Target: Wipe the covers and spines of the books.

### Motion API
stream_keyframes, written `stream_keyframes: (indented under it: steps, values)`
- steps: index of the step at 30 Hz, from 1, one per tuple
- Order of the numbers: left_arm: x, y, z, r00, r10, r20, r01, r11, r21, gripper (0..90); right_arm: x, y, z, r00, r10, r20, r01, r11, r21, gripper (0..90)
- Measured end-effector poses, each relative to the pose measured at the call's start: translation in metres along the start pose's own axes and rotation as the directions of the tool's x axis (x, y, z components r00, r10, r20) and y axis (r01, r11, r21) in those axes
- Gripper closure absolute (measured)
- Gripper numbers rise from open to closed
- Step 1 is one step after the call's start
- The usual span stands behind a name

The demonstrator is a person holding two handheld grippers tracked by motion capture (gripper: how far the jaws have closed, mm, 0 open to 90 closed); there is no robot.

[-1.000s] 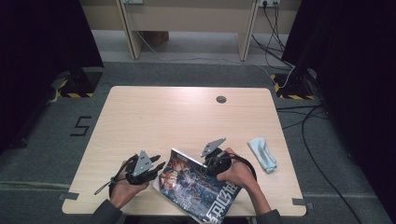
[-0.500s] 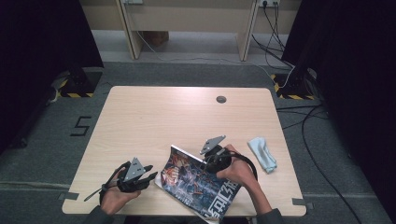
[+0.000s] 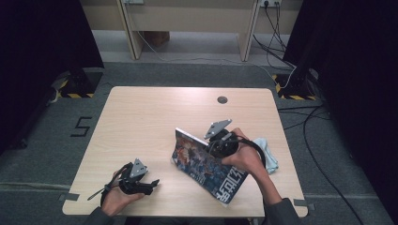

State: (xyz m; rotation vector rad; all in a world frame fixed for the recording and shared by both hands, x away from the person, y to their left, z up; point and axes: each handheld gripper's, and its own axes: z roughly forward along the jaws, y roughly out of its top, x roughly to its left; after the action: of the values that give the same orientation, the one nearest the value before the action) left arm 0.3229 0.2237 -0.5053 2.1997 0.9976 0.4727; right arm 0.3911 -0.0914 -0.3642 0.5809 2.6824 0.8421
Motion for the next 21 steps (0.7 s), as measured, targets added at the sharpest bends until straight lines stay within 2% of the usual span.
stream_keyframes:
  steps: [2, 3, 6, 9, 10, 13, 15, 17, 18, 21]
  values:
    - [0.002, 0.000, 0.001, 0.9994, -0.027, -0.022, 0.027, 0.9996, 0.005, 18.6, -0.008, 0.007, -0.010, 0.9991, -0.009, 0.042, 0.008, 1.000, 0.019, 82.7]
    - [0.003, 0.000, 0.001, 0.9992, -0.031, -0.026, 0.031, 0.9995, 0.006, 18.4, -0.011, 0.009, -0.013, 0.9975, -0.015, 0.069, 0.013, 1.000, 0.024, 82.7]
    - [0.004, 0.001, 0.000, 0.9985, -0.042, -0.035, 0.041, 0.9991, -0.009, 18.2, -0.022, 0.016, -0.020, 0.9935, -0.007, 0.114, 0.002, 0.999, 0.043, 82.7]
    - [0.003, 0.001, 0.000, 0.9982, -0.035, -0.048, 0.034, 0.9994, -0.007, 18.6, -0.035, 0.022, -0.026, 0.9841, -0.011, 0.177, -0.001, 0.998, 0.065, 82.7]
    - [0.003, 0.001, 0.001, 0.9984, -0.031, -0.047, 0.031, 0.9995, -0.004, 19.0, -0.038, 0.024, -0.027, 0.9784, -0.004, 0.207, -0.012, 0.997, 0.078, 82.8]
    - [0.003, 0.002, 0.002, 0.9983, -0.028, -0.052, 0.028, 0.9996, 0.003, 19.1, -0.037, 0.026, -0.023, 0.9695, -0.016, 0.245, -0.011, 0.994, 0.108, 82.6]
    - [0.002, 0.001, 0.002, 0.9985, -0.025, -0.049, 0.025, 0.9997, 0.003, 19.1, -0.030, 0.024, -0.013, 0.9660, -0.061, 0.251, 0.023, 0.988, 0.152, 82.5]
    - [0.002, 0.001, 0.002, 0.9986, -0.017, -0.049, 0.018, 0.9998, 0.006, 19.7, -0.026, 0.020, -0.005, 0.9737, -0.064, 0.219, 0.027, 0.986, 0.165, 82.8]
    - [0.001, 0.001, 0.002, 0.9986, -0.017, -0.050, 0.017, 0.9998, 0.008, 19.8, -0.022, 0.018, -0.003, 0.9768, -0.059, 0.206, 0.029, 0.989, 0.147, 82.7]
    - [0.002, 0.001, 0.003, 0.9987, -0.022, -0.045, 0.023, 0.9997, 0.011, 20.2, -0.012, 0.017, -0.003, 0.9855, -0.062, 0.158, 0.040, 0.989, 0.141, 82.6]
